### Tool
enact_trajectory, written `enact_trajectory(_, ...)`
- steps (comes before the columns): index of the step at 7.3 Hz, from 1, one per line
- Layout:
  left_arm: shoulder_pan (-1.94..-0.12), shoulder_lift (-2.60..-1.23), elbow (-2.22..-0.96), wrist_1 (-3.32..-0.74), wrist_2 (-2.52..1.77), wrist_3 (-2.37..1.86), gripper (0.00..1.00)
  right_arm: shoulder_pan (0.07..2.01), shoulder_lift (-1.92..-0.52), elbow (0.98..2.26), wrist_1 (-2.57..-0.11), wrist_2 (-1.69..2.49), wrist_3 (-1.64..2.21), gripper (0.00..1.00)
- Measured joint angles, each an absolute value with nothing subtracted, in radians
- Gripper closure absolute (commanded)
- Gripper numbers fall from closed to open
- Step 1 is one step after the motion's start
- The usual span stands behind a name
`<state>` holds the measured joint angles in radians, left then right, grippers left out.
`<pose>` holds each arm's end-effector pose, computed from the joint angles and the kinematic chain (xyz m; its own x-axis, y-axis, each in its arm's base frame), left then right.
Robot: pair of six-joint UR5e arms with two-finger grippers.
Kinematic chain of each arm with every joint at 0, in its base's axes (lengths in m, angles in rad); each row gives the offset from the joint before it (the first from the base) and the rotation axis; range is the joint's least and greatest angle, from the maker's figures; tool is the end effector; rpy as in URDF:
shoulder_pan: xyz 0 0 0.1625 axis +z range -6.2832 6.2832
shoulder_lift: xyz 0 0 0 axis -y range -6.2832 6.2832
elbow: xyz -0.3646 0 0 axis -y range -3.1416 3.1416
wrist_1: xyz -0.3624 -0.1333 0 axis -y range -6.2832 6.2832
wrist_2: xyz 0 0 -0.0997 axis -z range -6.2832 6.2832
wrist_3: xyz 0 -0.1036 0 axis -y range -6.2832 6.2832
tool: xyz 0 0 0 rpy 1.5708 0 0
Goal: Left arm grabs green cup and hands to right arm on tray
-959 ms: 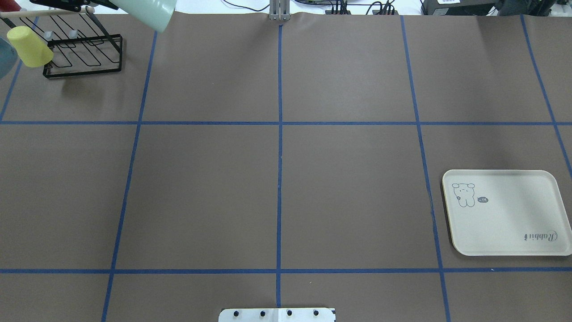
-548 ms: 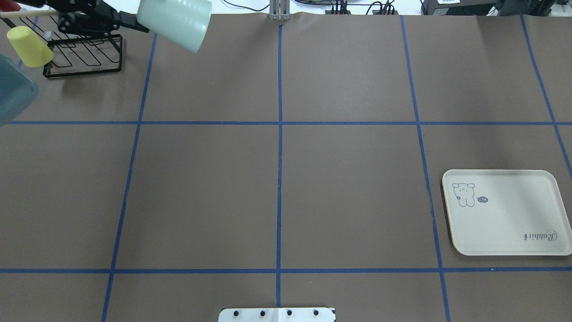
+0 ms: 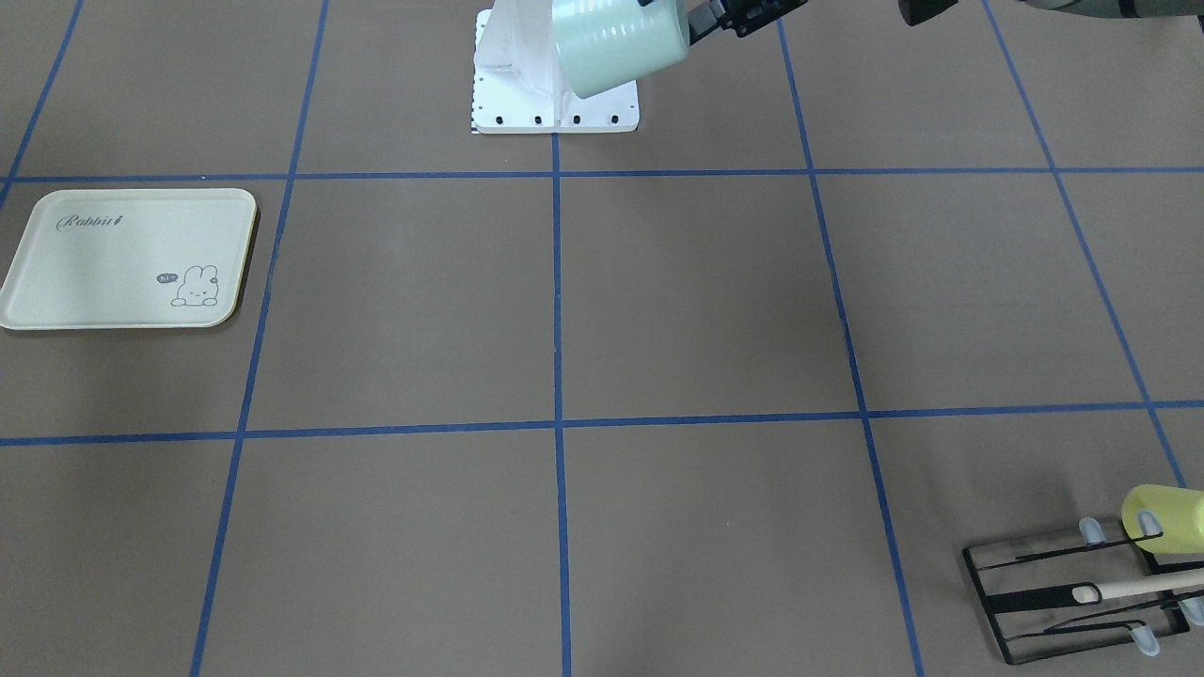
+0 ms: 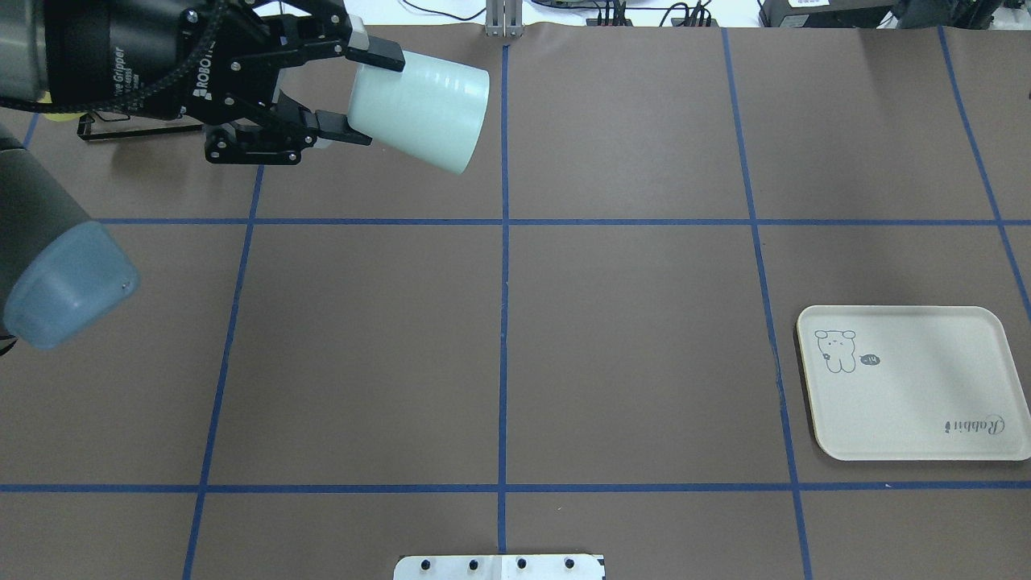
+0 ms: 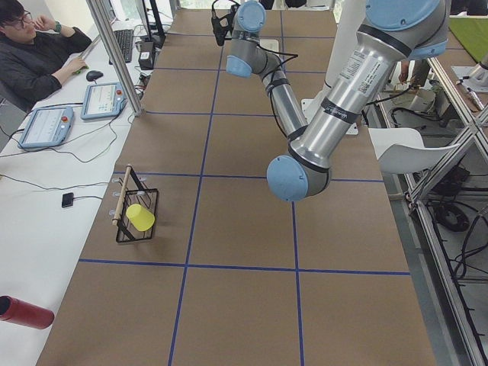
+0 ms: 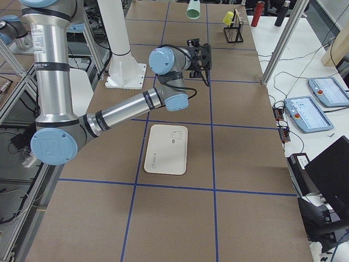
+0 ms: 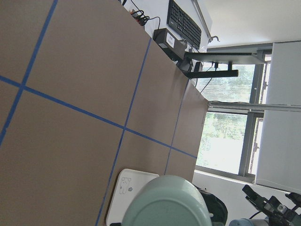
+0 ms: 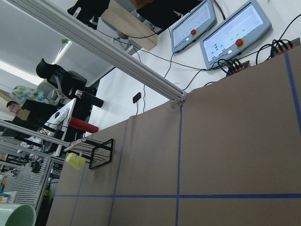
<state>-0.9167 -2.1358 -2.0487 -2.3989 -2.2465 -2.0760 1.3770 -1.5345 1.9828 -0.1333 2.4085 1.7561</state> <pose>0.2045 -0.3794 0.0382 -0.2812 -0.2539 -0.9255 0.1367 0.9439 -0.3005 -0.0169 -0.3787 0.2535 -0.1546 -0.1473 0.9769 -0.5007 0.8641 0.0511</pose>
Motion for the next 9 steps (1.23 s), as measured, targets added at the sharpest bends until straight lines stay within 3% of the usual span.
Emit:
enact_trajectory(4,-0.845,-2.191,-2.05,-2.417,-2.184,-2.191,0.88,1.112,-1.524,1.987,0.088,2.101,1.918,0.01)
enact_trajectory(9,-0.789,-2.219,-2.047,-2.418,-2.145,-2.209,0.88,0.72,-1.327,1.983,0.113,1.751,1.919,0.01)
